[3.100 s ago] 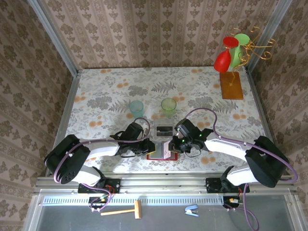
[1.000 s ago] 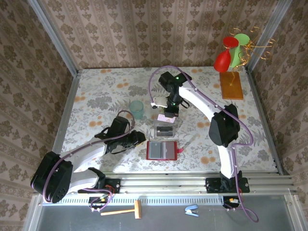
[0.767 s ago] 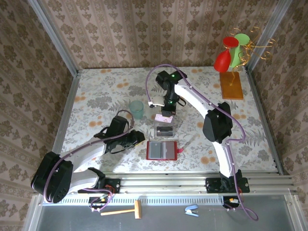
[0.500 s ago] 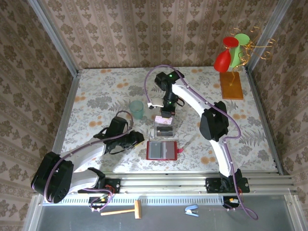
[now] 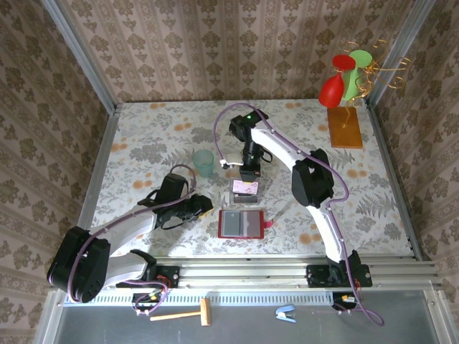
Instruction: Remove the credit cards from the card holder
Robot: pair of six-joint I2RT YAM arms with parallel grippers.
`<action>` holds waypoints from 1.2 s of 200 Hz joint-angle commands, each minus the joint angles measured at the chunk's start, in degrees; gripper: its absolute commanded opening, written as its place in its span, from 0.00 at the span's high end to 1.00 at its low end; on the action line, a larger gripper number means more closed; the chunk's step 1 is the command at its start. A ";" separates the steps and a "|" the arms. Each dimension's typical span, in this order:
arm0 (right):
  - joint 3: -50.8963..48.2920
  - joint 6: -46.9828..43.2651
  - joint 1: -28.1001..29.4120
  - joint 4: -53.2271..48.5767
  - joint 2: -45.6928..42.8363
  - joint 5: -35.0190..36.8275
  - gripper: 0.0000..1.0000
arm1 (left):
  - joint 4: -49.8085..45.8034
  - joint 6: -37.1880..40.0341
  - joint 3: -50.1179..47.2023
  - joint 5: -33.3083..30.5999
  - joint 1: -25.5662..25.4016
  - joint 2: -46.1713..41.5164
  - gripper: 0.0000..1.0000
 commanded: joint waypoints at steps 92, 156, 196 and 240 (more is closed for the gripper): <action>9.85 -1.34 -0.32 -5.87 -1.94 1.86 1.00 | -1.78 2.05 -0.27 1.18 1.02 -2.23 0.71; 13.50 -2.55 -0.41 -6.55 0.16 1.86 1.00 | -2.63 2.25 0.26 1.14 1.30 -2.33 0.71; 12.61 -2.53 -0.76 -6.59 1.77 2.21 1.00 | -2.67 2.29 -0.01 1.11 1.48 -2.33 0.71; 10.06 -2.52 -0.85 -6.05 3.19 1.00 1.00 | -2.49 2.03 -0.51 0.92 1.65 -2.46 0.71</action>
